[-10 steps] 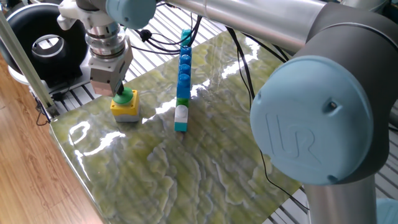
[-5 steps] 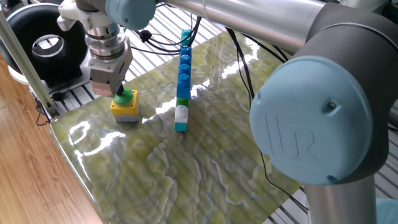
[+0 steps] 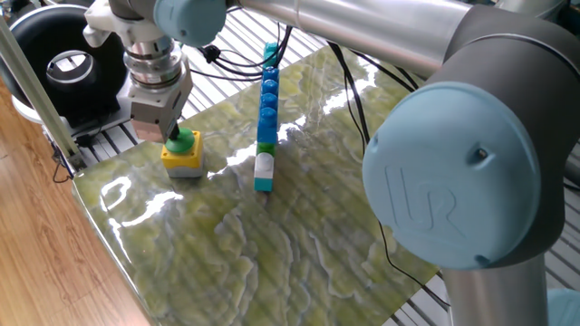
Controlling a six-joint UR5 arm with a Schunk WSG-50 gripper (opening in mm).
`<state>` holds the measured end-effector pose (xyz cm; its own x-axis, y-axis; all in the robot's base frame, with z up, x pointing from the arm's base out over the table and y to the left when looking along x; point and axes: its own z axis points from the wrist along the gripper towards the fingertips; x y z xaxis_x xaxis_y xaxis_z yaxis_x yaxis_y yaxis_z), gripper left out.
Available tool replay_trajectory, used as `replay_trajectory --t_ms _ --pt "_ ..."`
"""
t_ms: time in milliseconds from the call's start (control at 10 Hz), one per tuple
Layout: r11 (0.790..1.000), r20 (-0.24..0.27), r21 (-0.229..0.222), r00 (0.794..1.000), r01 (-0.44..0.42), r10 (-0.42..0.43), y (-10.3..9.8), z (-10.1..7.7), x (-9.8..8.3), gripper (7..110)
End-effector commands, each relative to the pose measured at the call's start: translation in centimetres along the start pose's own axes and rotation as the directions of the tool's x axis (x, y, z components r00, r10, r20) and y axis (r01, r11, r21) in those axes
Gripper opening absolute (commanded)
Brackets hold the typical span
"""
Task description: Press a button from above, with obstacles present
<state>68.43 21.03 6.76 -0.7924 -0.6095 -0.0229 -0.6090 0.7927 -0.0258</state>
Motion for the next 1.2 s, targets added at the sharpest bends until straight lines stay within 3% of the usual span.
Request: replay_trajectory --t_ms 0,300,700,1100 --pt "1.0 0.003 -0.003 1.0 -0.005 0.006 0.0 -0.1 -0.1 7" --pt "1.0 0.003 -0.011 1.0 -0.012 0.012 0.6 -0.5 -0.1 7" --pt "0.999 0.023 -0.036 1.0 -0.017 0.018 1.3 -3.0 0.1 7" --pt "0.998 0.036 -0.051 0.999 -0.023 0.025 1.7 -3.8 0.0 7"
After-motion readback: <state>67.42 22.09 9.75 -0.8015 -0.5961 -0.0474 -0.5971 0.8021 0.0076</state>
